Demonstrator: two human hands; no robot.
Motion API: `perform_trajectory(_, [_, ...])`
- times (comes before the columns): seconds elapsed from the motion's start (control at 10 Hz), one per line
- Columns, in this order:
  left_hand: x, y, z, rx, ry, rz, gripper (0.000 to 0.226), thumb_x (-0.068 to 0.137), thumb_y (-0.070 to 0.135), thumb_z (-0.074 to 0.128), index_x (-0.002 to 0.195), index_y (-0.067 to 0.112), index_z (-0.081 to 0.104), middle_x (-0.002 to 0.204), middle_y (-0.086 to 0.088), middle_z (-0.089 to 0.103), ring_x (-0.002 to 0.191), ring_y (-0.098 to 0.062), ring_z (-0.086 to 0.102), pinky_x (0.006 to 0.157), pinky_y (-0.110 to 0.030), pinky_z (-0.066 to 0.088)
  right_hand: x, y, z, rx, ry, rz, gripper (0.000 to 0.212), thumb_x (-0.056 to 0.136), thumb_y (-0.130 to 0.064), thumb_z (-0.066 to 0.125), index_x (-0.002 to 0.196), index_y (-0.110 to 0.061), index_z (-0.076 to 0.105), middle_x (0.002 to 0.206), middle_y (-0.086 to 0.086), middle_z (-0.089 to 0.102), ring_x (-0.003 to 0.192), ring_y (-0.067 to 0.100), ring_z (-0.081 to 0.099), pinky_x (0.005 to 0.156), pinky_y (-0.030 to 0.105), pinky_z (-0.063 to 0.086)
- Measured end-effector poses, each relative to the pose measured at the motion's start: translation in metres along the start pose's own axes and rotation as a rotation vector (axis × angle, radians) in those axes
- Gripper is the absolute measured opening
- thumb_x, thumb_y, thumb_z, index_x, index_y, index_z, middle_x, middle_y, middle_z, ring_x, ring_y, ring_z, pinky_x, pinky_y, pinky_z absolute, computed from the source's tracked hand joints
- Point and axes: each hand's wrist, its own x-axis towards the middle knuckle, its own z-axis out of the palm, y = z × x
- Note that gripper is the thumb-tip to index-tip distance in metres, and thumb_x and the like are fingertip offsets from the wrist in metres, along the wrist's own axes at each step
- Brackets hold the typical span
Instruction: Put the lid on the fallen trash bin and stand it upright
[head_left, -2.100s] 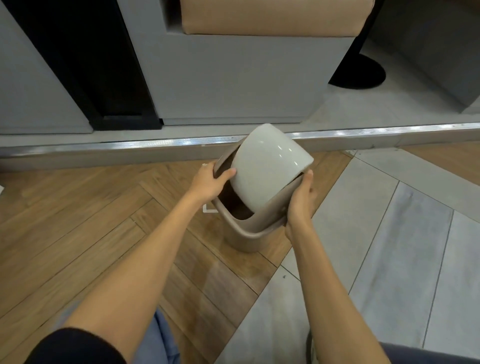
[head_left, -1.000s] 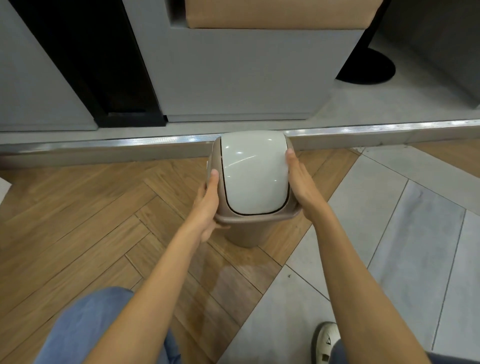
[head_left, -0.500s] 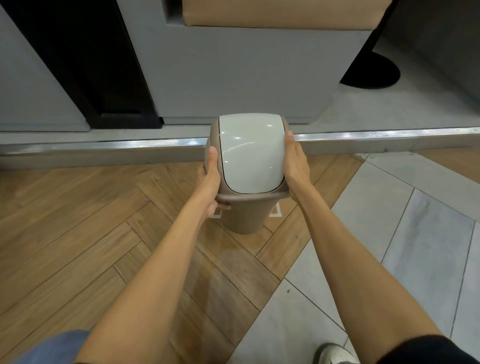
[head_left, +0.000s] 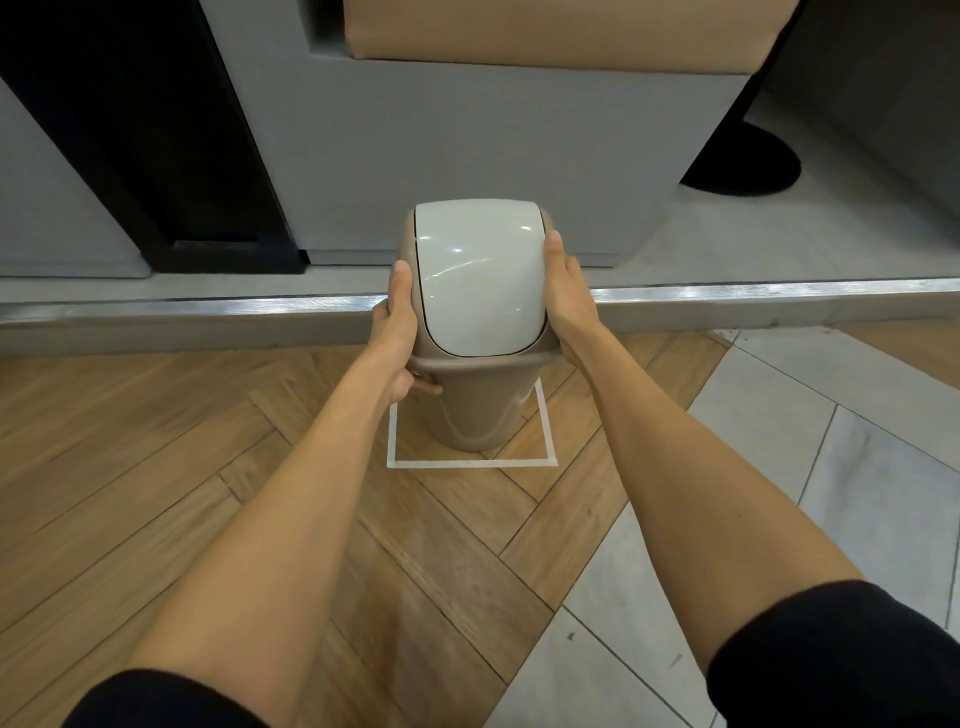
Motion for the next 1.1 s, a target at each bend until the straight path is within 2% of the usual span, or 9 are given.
perform_trajectory(0.1, [0.008, 0.003, 0.001, -0.005, -0.001, -0.001, 0.095, 0.064, 0.091, 0.033, 0.142, 0.036, 0.034, 0.136, -0.008, 0.055, 0.107, -0.045, 0.059, 0.062, -0.075, 0.050, 0.008, -0.002, 0.001, 0.012, -0.015, 0.001, 0.069, 0.095, -0.066, 0.024, 0.144, -0.020, 0.039, 0.142, 0.006, 0.047, 0.128, 0.026, 0.044, 0.103, 0.040, 0.036])
perform_trajectory(0.4, [0.011, 0.004, 0.001, -0.006, 0.021, 0.017, 0.093, 0.066, 0.091, 0.032, 0.141, 0.036, 0.035, 0.134, -0.009, 0.055, 0.105, -0.043, 0.060, 0.065, -0.073, 0.051, 0.019, 0.001, 0.002, 0.018, -0.037, -0.024, 0.069, 0.096, -0.065, 0.024, 0.144, -0.017, 0.037, 0.143, 0.007, 0.045, 0.125, 0.024, 0.043, 0.102, 0.038, 0.036])
perform_trajectory(0.5, [0.012, 0.003, 0.001, 0.018, 0.038, 0.029, 0.097, 0.061, 0.093, 0.031, 0.137, 0.034, 0.041, 0.127, -0.009, 0.060, 0.100, -0.042, 0.063, 0.066, -0.071, 0.052, 0.020, 0.003, 0.002, 0.007, -0.041, -0.015, 0.072, 0.094, -0.067, 0.024, 0.144, -0.018, 0.037, 0.144, 0.008, 0.046, 0.132, 0.028, 0.040, 0.110, 0.048, 0.034])
perform_trajectory(0.6, [0.015, 0.001, 0.001, 0.060, 0.056, 0.032, 0.105, 0.052, 0.097, 0.028, 0.133, 0.032, 0.045, 0.122, -0.009, 0.063, 0.100, -0.041, 0.063, 0.072, -0.070, 0.052, 0.024, 0.005, 0.001, -0.003, -0.045, -0.011, 0.071, 0.095, -0.067, 0.024, 0.144, -0.017, 0.037, 0.143, 0.009, 0.047, 0.130, 0.028, 0.042, 0.109, 0.048, 0.035])
perform_trajectory(0.7, [0.022, -0.001, 0.002, 0.113, 0.098, 0.054, 0.114, 0.049, 0.098, 0.024, 0.139, 0.031, 0.043, 0.132, -0.006, 0.059, 0.115, -0.038, 0.056, 0.091, -0.063, 0.047, 0.030, 0.007, 0.001, -0.006, -0.053, -0.005, 0.070, 0.095, -0.067, 0.024, 0.143, -0.017, 0.038, 0.142, 0.008, 0.047, 0.131, 0.027, 0.041, 0.109, 0.047, 0.034])
perform_trajectory(0.8, [0.024, 0.000, 0.004, 0.169, 0.117, 0.108, 0.102, 0.072, 0.089, 0.019, 0.148, 0.023, 0.034, 0.150, -0.005, 0.045, 0.135, -0.029, 0.041, 0.110, -0.047, 0.032, 0.031, 0.008, 0.000, -0.002, -0.071, 0.023, 0.072, 0.093, -0.069, 0.026, 0.143, -0.019, 0.038, 0.141, 0.008, 0.048, 0.130, 0.027, 0.042, 0.108, 0.046, 0.036])
perform_trajectory(0.9, [0.017, 0.008, 0.002, 0.253, 0.173, 0.108, 0.090, 0.085, 0.077, 0.022, 0.151, 0.018, 0.028, 0.154, -0.008, 0.038, 0.140, -0.030, 0.035, 0.113, -0.047, 0.027, 0.028, 0.000, -0.008, -0.083, -0.082, 0.088, 0.079, 0.090, -0.071, 0.028, 0.152, -0.022, 0.024, 0.153, 0.014, 0.035, 0.140, 0.034, 0.032, 0.113, 0.054, 0.030])
perform_trajectory(1.0, [-0.007, 0.026, 0.001, 0.428, 0.303, 0.117, 0.077, 0.094, 0.063, 0.031, 0.154, 0.016, 0.018, 0.157, -0.012, 0.033, 0.142, -0.033, 0.031, 0.113, -0.046, 0.028, 0.016, -0.015, -0.024, -0.263, -0.075, 0.124, 0.072, 0.096, -0.064, 0.026, 0.155, -0.025, 0.014, 0.160, 0.019, 0.019, 0.143, 0.040, 0.025, 0.115, 0.056, 0.023])
perform_trajectory(1.1, [-0.035, 0.053, 0.003, 0.600, 0.352, 0.141, 0.072, 0.098, 0.049, 0.039, 0.155, 0.017, 0.010, 0.160, -0.012, 0.026, 0.145, -0.033, 0.025, 0.114, -0.043, 0.025, 0.004, -0.034, -0.048, -0.399, -0.119, 0.136, 0.069, 0.096, -0.062, 0.025, 0.154, -0.026, 0.014, 0.160, 0.021, 0.013, 0.144, 0.044, 0.022, 0.114, 0.062, 0.021])
